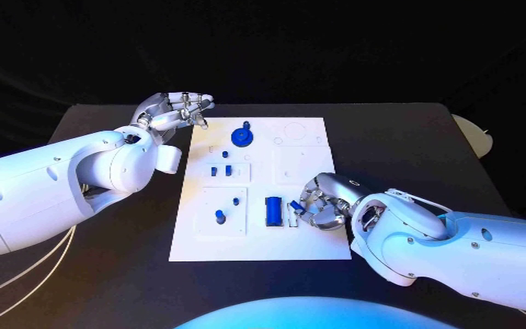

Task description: Assemble the parts on the task board

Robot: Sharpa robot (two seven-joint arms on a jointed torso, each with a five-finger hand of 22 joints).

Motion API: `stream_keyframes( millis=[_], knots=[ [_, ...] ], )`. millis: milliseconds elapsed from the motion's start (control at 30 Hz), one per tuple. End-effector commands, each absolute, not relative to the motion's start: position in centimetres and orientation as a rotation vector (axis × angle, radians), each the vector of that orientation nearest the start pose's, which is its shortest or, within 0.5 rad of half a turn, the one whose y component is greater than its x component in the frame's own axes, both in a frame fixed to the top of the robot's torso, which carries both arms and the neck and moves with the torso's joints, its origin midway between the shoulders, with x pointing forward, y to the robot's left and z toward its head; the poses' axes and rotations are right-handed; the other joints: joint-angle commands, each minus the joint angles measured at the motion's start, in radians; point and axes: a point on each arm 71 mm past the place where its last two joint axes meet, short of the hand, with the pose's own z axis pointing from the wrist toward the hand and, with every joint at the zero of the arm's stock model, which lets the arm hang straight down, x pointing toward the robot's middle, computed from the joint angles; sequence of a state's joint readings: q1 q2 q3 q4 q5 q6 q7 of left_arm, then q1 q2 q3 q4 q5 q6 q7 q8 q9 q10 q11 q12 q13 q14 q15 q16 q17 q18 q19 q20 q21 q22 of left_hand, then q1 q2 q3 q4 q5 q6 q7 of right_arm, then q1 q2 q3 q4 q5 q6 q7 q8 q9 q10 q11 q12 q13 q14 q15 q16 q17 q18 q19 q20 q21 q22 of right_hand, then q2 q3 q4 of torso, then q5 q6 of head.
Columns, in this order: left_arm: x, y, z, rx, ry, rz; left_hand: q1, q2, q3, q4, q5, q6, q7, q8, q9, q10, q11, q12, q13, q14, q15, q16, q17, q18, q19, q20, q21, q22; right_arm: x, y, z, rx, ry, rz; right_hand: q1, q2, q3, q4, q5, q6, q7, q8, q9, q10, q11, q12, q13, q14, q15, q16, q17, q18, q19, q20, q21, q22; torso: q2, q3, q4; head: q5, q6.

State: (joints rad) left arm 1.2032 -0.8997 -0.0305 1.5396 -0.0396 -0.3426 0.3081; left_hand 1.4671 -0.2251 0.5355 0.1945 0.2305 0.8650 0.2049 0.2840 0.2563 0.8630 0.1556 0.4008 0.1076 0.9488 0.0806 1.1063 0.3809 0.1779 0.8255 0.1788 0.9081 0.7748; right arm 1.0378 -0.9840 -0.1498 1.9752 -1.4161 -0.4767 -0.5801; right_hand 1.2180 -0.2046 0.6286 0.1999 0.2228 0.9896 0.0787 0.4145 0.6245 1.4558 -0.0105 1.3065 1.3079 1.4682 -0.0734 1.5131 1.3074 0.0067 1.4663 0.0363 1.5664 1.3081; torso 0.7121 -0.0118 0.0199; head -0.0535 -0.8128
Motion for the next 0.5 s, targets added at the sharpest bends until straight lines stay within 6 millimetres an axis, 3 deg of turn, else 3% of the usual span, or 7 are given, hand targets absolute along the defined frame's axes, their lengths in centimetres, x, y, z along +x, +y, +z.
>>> stream_keyframes(
  millis=[33, 167, 500],
  knots=[
    [48.8, 23.2, -17.61, -1.136, 1.46, -1.457, -0.005, 0.001, 0.004, 0.001, 0.001, 0.006, 0.001, 0.005, 0.001, -0.006, -0.002, 0.005, -0.001, -0.006, 0.001, -0.003, -0.001, 0.006, 0.008, -0.002, -0.006, -0.001, 34.65, -16.98, -25.24, 0.186, 2.023, 0.569, -0.024, 0.002, 0.003, -0.015, 0.019, 0.014, -0.016, 0.004, 0.002, 0.005, -0.002, 0.006, 0.094, 0.077, -0.002, 0.002, 0.13, -0.007, 0.105, -0.001, 0.004, 0.263, -0.001, 0.0002, 0.0005, 0.001, -0.002],
    [48.8, 23.22, -17.61, -1.136, 1.46, -1.457, -0.005, 0.001, 0.004, 0.001, 0.001, 0.006, 0.001, 0.005, 0.001, -0.006, -0.002, 0.005, -0.001, -0.006, 0.001, -0.003, -0.001, 0.006, 0.008, -0.002, -0.006, -0.001, 34.71, -16.87, -25.48, 0.181, 2.041, 0.558, -0.049, 0.001, -0.022, -0.001, 0.041, 0.019, -0.017, 0.004, 0.001, 0.007, -0.003, 0.01, 0.097, 0.077, -0.003, 0.002, 0.132, -0.007, 0.105, -0.003, 0.004, 0.263, -0.001, 0.0007, -0.0003, 0.002, -0.003],
    [48.78, 23.2, -17.61, -1.136, 1.463, -1.458, -0.005, 0.001, 0.004, 0.001, 0.001, 0.006, 0.001, 0.005, 0.001, -0.006, -0.002, 0.005, -0.001, -0.006, 0.001, -0.003, -0.001, 0.006, 0.008, -0.002, -0.006, -0.001, 34.83, -16.43, -25.62, 0.179, 2.044, 0.554, -0.079, 0.002, -0.053, 0.021, 0.042, 0.028, -0.019, 0.005, 0.0, 0.011, -0.004, 0.018, 0.103, 0.078, -0.004, 0.003, 0.133, -0.007, 0.105, -0.004, 0.004, 0.263, 0.0, 0.0008, 0.0002, 0.0, -0.004]
  ],
)
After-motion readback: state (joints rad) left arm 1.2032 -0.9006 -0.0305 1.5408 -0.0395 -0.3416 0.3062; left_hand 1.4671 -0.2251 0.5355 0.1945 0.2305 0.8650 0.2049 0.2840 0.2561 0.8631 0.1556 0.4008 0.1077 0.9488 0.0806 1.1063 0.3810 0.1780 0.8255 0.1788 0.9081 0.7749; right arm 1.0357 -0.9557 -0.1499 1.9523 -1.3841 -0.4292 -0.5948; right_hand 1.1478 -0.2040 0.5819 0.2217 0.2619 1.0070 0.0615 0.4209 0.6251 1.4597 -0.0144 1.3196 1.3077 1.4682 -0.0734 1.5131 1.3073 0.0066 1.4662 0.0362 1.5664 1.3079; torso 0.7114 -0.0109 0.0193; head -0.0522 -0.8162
